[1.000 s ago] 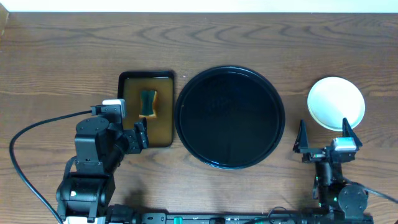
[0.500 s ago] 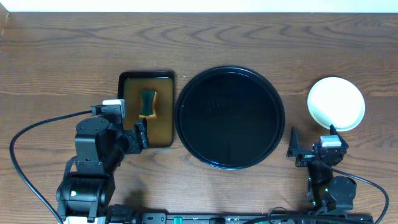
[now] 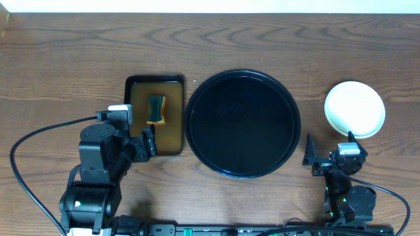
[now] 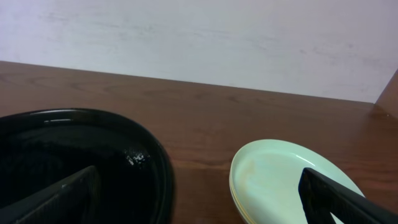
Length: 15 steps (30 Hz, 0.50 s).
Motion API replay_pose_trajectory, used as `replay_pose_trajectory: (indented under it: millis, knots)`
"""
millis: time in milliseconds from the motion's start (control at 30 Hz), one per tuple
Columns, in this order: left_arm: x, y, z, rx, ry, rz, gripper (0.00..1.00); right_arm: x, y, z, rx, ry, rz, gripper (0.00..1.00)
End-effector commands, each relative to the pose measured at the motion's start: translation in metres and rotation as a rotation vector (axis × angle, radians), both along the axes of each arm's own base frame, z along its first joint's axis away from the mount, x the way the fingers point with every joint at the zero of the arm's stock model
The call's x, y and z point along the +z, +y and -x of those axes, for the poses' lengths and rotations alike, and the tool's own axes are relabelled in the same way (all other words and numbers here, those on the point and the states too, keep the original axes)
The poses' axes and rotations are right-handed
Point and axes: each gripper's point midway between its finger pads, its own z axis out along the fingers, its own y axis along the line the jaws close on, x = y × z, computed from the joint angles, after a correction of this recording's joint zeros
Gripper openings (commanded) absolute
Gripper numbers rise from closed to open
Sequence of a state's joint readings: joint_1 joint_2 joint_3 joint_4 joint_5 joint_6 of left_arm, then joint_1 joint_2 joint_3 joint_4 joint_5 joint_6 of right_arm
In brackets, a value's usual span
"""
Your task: Clean dirty plates on tray and stack at the side
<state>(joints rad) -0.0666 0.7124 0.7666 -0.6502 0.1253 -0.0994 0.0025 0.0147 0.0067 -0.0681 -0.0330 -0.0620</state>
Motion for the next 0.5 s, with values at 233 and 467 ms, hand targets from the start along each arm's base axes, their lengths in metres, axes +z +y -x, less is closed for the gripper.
replay_pose_trajectory:
  millis: [233, 467]
  knots:
    - [-0.0022, -0.0003, 0.0003, -0.012, 0.003, -0.01, 0.8, -0.0002, 0.0059, 0.0005, 0.026, 0.0, -0.013, 0.99]
    - [0.0015, 0.0029, 0.0017, 0.001, -0.014, -0.017, 0.8, -0.0002, 0.0059, 0.0005, 0.026, 0.0, -0.014, 0.99]
